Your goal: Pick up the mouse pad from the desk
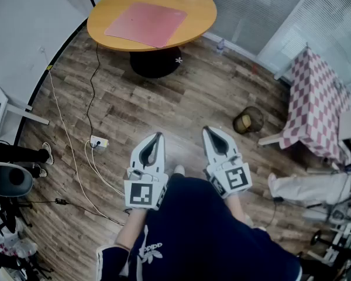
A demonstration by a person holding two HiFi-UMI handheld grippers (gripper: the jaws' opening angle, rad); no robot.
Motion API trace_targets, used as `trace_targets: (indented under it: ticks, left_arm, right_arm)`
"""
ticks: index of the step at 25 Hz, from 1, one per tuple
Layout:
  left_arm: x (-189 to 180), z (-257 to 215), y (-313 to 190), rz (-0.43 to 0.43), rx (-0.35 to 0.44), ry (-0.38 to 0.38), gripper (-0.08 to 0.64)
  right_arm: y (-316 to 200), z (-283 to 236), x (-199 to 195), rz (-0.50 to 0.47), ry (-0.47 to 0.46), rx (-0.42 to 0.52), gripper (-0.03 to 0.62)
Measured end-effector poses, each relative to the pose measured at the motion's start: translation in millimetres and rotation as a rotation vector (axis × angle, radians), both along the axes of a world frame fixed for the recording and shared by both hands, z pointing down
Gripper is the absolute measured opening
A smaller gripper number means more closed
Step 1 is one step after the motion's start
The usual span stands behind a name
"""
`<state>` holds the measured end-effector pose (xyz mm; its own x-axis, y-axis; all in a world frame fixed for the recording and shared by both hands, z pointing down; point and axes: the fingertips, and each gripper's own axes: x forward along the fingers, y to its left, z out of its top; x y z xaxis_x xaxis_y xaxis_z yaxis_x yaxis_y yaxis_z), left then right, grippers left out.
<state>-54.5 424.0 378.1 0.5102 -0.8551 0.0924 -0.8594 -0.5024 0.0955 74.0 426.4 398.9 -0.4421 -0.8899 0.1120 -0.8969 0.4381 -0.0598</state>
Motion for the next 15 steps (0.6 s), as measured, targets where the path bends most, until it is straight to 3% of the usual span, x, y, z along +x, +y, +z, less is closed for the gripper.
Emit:
trace_targets:
  ticks: [15]
  left_arm:
    - [26.7, 5.1, -21.9, 0.001, 0.011, -0.025, 0.003]
  right_arm:
    - [-8.2, 3.3, 29.1, -0.012, -0.005, -0.003, 0.002]
